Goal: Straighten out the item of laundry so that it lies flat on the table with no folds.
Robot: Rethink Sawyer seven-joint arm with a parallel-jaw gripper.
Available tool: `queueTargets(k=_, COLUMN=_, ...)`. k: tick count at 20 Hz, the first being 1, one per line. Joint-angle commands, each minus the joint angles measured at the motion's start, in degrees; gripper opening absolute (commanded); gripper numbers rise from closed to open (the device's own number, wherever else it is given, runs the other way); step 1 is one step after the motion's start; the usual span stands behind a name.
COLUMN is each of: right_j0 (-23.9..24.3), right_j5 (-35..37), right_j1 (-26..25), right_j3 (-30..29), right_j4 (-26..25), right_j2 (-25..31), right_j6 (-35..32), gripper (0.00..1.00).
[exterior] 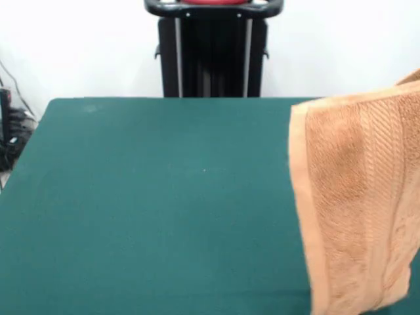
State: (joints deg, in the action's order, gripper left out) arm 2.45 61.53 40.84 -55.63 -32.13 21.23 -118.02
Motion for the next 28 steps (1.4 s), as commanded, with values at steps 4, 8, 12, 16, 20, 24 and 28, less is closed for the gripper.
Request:
queueTargets(k=4, right_j0=-0.6, right_j5=2.1, right_j1=1.4, right_j3=-1.9, right_j4=4.6, right_j2=-1.4, right_j6=-7.2, gripper=0.00)
queueTargets(k=8, right_j0=1.1, right_j5=-0.4, right_j1=2.6, right_j3=-5.4, right_j4=5.6, right_j2=-1.7, right_j6=-4.9, gripper=0.00)
queueTargets(k=12, right_j0=2.3, right_j5=-2.7, right_j1=3.5, right_j3=-8.3, right_j4=6.5, right_j2=-2.0, right_j6=-3.8, gripper=0.00)
queueTargets(k=16, right_j0=4.2, right_j5=-5.6, right_j1=4.1, right_j3=-11.8, right_j4=8.4, right_j2=-1.1, right_j6=-2.4, gripper=0.00)
queueTargets(k=20, right_j0=6.6, right_j5=-9.1, right_j1=4.8, right_j3=-15.9, right_j4=10.7, right_j2=0.1, right_j6=-1.2, gripper=0.00)
queueTargets(k=24, right_j0=10.6, right_j5=-12.1, right_j1=5.7, right_j3=-19.8, right_j4=12.0, right_j2=1.5, right_j6=3.9, gripper=0.00)
queueTargets(k=28, right_j0=16.1, right_j5=-16.8, right_j1=6.1, right_j3=-24.3, right_j4=12.0, right_j2=3.7, right_j6=9.8, gripper=0.00)
